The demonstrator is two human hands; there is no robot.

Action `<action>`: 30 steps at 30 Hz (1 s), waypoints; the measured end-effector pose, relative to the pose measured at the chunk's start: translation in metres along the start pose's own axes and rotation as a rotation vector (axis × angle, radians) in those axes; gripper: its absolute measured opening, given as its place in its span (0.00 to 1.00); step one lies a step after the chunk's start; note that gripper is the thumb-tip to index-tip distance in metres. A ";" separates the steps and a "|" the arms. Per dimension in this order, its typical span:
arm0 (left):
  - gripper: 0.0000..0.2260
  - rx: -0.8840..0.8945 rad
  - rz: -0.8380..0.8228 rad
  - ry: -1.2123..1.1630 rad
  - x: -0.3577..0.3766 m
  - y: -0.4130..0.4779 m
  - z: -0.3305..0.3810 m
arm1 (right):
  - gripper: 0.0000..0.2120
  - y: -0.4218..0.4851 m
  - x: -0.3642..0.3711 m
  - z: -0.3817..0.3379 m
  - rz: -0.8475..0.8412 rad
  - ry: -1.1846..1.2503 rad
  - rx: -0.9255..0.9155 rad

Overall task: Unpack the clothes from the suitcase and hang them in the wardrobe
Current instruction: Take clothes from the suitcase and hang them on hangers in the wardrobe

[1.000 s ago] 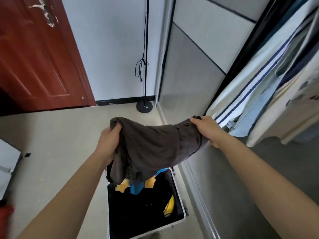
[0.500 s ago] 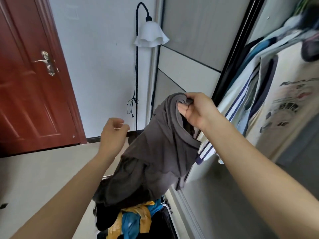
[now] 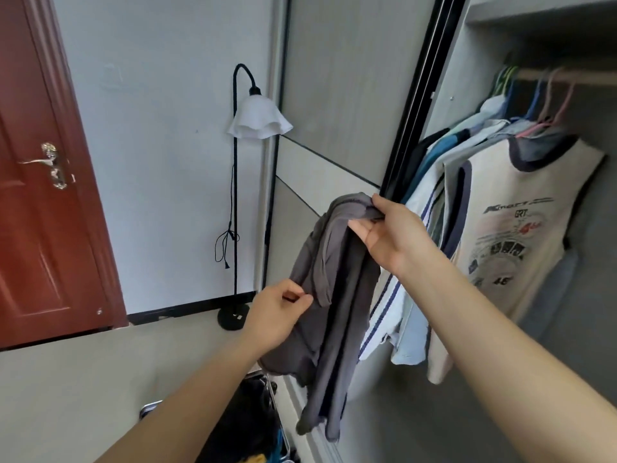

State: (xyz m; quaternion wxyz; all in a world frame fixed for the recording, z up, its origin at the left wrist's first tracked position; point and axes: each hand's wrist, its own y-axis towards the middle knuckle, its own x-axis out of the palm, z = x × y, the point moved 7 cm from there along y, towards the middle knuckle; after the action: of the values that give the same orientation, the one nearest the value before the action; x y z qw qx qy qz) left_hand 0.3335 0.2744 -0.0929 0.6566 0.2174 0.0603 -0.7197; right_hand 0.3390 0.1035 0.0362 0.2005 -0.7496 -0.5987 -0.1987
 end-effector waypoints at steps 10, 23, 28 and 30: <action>0.13 0.000 -0.070 -0.069 0.066 0.018 0.039 | 0.16 0.001 -0.052 -0.040 0.075 0.156 -0.065; 0.10 -0.191 -0.267 -0.444 0.083 0.030 0.049 | 0.08 0.003 -0.133 -0.081 0.222 -0.009 -0.179; 0.07 -0.195 -0.114 -0.530 0.047 0.057 0.077 | 0.06 0.004 -0.192 -0.086 0.313 -0.622 -0.053; 0.05 -0.178 -0.093 -0.500 0.044 0.066 0.097 | 0.08 0.003 -0.204 -0.086 0.328 -0.805 -0.027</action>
State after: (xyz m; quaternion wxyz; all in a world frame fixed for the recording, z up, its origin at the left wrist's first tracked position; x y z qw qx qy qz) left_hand 0.3730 0.1889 -0.0103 0.6338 -0.0287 -0.0305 -0.7723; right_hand 0.2958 -0.1104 -0.0016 -0.0300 -0.8552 -0.4992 0.1361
